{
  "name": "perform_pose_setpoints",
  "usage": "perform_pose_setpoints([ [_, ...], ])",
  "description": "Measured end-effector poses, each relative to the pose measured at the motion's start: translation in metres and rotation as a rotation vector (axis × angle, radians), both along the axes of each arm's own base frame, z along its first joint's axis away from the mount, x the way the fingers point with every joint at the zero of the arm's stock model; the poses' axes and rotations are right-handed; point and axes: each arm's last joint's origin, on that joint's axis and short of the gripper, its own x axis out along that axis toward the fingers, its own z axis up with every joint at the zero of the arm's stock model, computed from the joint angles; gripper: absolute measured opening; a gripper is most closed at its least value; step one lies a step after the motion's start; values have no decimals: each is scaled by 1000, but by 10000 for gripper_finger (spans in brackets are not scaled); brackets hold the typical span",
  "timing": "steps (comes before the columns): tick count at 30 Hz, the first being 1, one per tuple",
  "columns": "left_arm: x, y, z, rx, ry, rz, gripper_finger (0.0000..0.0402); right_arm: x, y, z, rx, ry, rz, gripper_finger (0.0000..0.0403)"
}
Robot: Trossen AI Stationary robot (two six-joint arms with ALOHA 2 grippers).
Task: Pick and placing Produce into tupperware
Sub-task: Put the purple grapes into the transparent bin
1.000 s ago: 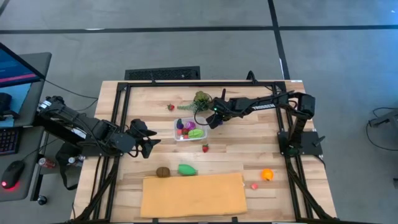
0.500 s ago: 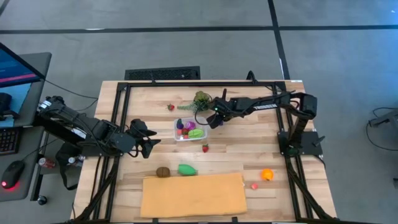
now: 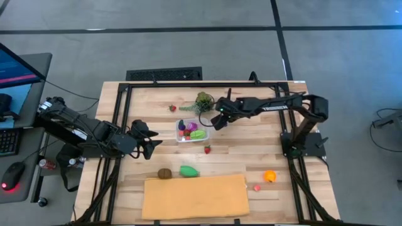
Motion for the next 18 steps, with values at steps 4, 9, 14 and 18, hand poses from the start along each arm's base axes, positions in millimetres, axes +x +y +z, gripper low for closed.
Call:
perform_pose_setpoints([
  [4,0,0,0,6,1,-4,209,-2,6,12,-10,-40,14,214],
  [9,0,0,0,14,2,-5,209,-4,13,25,-16,-83,29,218],
  [14,0,0,0,23,3,-7,209,-5,24,36,-15,-126,48,216],
  [18,0,0,0,25,4,-6,209,-1,34,41,-13,-180,85,214],
])
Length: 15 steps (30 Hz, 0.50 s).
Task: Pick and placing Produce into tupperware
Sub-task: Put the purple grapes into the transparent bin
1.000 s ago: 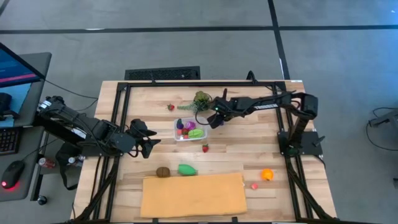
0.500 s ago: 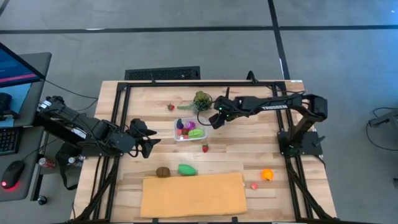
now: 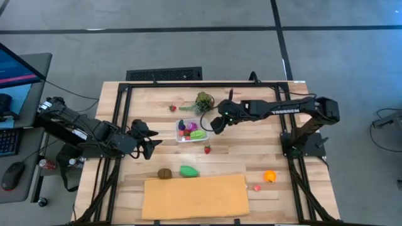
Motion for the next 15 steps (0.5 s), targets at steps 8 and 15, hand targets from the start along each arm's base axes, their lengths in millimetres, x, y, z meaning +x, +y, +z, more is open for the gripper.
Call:
perform_pose_setpoints([
  [8,0,0,0,2,1,-1,209,14,16,6,-7,-131,63,218],
  [15,0,0,0,2,1,-1,209,21,17,14,-22,-237,68,214],
])
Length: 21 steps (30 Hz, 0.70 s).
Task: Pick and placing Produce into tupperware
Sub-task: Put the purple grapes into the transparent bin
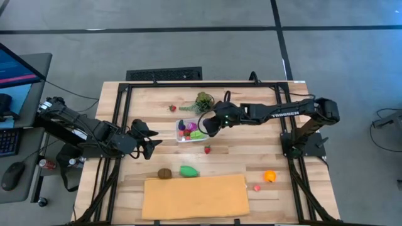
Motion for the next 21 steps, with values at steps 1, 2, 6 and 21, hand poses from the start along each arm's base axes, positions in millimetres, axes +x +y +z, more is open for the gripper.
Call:
perform_pose_setpoints([
  [1,0,0,0,0,0,0,209,1,0,1,-3,-15,-1,215],
  [2,0,0,0,0,0,0,209,2,0,2,-13,-31,1,216],
  [6,0,0,0,4,-2,5,209,11,-1,1,-69,-80,9,218],
  [21,0,0,1,8,-11,14,209,38,7,-40,-162,-62,55,217],
])
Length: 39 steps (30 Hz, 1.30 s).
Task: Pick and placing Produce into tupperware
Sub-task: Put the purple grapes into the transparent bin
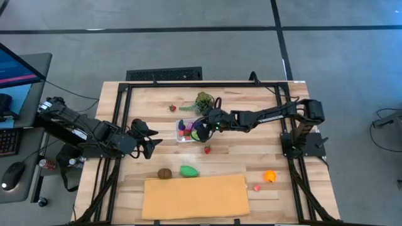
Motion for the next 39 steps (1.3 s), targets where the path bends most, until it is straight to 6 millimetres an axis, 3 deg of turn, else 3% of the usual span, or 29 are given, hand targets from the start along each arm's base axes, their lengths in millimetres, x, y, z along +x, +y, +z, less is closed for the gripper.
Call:
perform_pose_setpoints([
  [22,0,1,0,25,-1,12,209,-2,-11,0,-93,28,-50,216],
  [27,0,1,0,26,0,13,209,-1,-8,-18,-82,99,-41,216],
  [29,0,1,0,27,2,13,209,6,-5,-19,-80,57,-41,215],
  [39,0,1,0,23,7,6,209,5,-5,-21,-89,63,-62,217],
])
